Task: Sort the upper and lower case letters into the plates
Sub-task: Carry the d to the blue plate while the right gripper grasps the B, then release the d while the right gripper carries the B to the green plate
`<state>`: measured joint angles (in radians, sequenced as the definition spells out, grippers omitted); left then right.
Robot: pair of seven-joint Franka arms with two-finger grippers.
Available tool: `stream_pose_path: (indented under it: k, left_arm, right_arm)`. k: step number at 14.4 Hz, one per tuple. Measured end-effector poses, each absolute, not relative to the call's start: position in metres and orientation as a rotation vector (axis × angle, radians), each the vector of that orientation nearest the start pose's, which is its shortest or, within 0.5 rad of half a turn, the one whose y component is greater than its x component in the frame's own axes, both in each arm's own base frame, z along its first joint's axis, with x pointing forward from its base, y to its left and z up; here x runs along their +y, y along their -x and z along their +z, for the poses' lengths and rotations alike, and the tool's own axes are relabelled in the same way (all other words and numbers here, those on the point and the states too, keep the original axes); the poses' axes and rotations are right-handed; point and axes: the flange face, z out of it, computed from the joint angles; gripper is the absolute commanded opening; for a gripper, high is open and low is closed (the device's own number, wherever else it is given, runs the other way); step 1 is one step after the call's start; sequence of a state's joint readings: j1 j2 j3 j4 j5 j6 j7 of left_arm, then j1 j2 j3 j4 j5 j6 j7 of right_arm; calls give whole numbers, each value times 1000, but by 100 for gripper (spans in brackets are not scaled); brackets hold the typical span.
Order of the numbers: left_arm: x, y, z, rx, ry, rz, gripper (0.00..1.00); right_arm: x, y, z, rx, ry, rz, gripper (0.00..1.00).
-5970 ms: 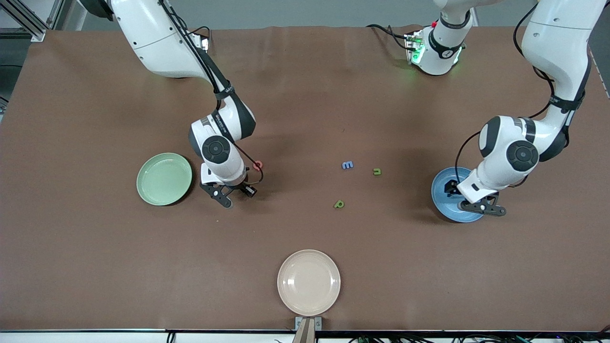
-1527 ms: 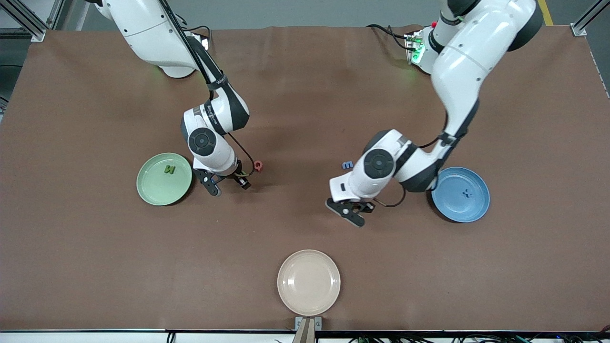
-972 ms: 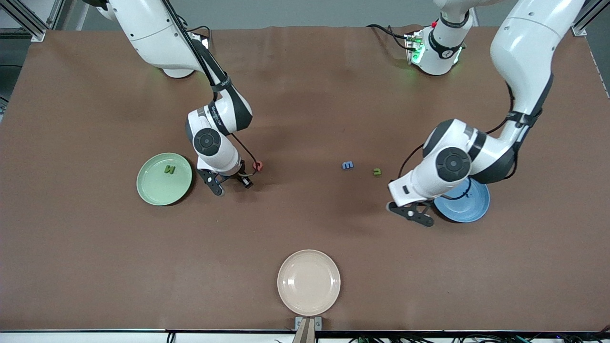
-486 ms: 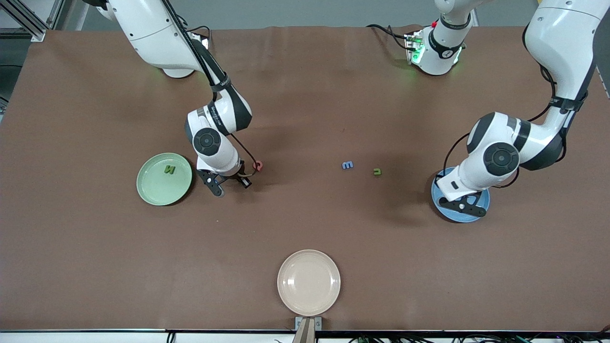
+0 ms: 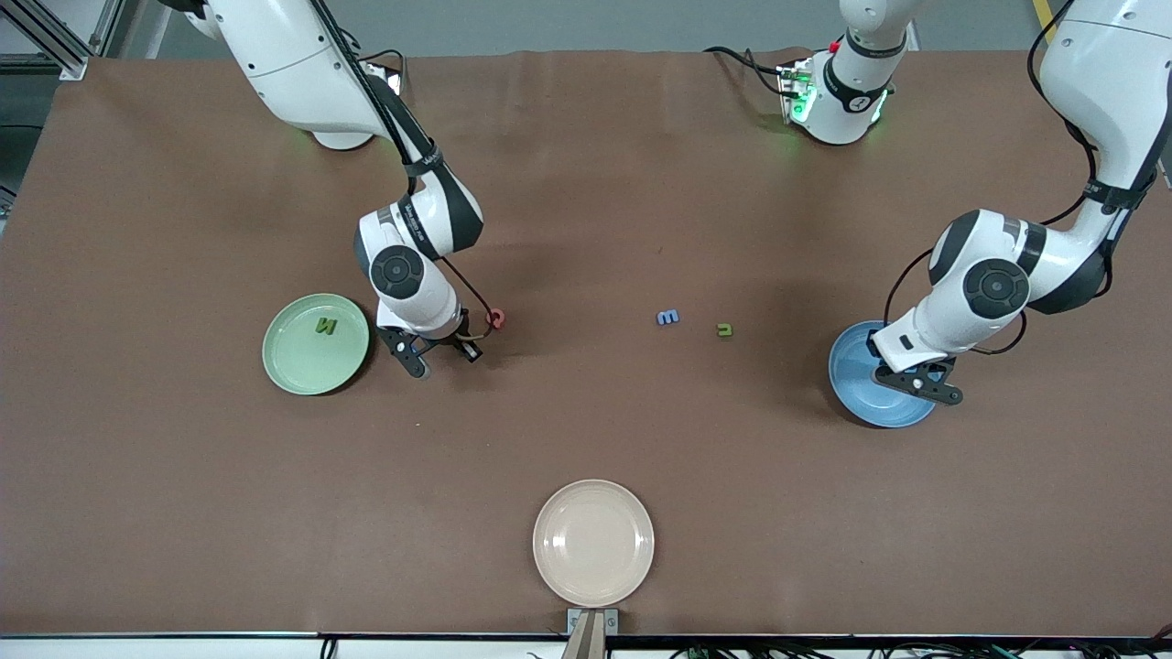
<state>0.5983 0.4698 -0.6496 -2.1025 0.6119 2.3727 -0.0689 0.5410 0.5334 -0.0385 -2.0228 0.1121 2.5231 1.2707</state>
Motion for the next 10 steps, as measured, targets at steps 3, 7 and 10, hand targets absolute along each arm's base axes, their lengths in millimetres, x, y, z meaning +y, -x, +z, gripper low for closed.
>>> stream_pose_path:
  k: [3, 7, 10]
  left_arm:
    - [-14, -564, 217, 619, 2957, 46, 2]
    - [-19, -556, 208, 640, 2966, 61, 3]
    - [-19, -553, 202, 662, 2958, 75, 7]
  right_arm:
    - [267, -530, 185, 1294, 2895, 114, 0]
    - [210, -553, 226, 1184, 2949, 174, 0]
    - [155, -561, 248, 1035, 2984, 188, 0]
